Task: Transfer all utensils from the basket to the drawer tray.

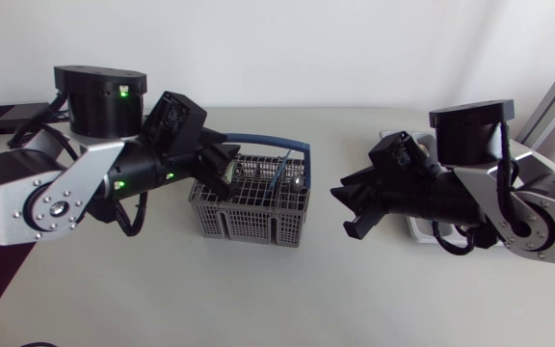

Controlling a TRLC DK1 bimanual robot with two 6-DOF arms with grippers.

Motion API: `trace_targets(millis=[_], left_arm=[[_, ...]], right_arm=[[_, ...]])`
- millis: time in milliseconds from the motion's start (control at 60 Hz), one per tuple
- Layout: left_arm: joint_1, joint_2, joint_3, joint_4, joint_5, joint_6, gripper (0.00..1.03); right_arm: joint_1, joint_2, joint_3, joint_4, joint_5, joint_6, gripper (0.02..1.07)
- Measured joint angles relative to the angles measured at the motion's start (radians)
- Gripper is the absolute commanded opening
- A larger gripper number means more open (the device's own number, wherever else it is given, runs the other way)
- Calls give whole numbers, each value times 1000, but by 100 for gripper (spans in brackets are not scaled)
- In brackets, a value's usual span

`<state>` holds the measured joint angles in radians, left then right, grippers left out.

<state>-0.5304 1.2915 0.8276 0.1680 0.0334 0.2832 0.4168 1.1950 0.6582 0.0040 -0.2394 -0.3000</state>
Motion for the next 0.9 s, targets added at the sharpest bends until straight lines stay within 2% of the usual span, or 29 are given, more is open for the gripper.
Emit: trace_targets(millis=[133,317,500,617,817,900], left_arm=[[60,-13,-9,-53,70,120,68],[109,-49,-39,-171,170,305,68],[95,-108,-121,-224,182,486,67],[80,-111,-170,-219,187,565,67],[47,-110,-196,-122,141,612,66],[43,-89,-195,-109,125,614,59]], right_arm=[[0,1,0,0,0,0,47],[1,14,0,-4,8,0,47],[7,18,0,-31,23,0,50],[13,18,0,-41,31,0,50],[27,18,0,-55,53,0,50],[34,18,0,-57,55,0,50]])
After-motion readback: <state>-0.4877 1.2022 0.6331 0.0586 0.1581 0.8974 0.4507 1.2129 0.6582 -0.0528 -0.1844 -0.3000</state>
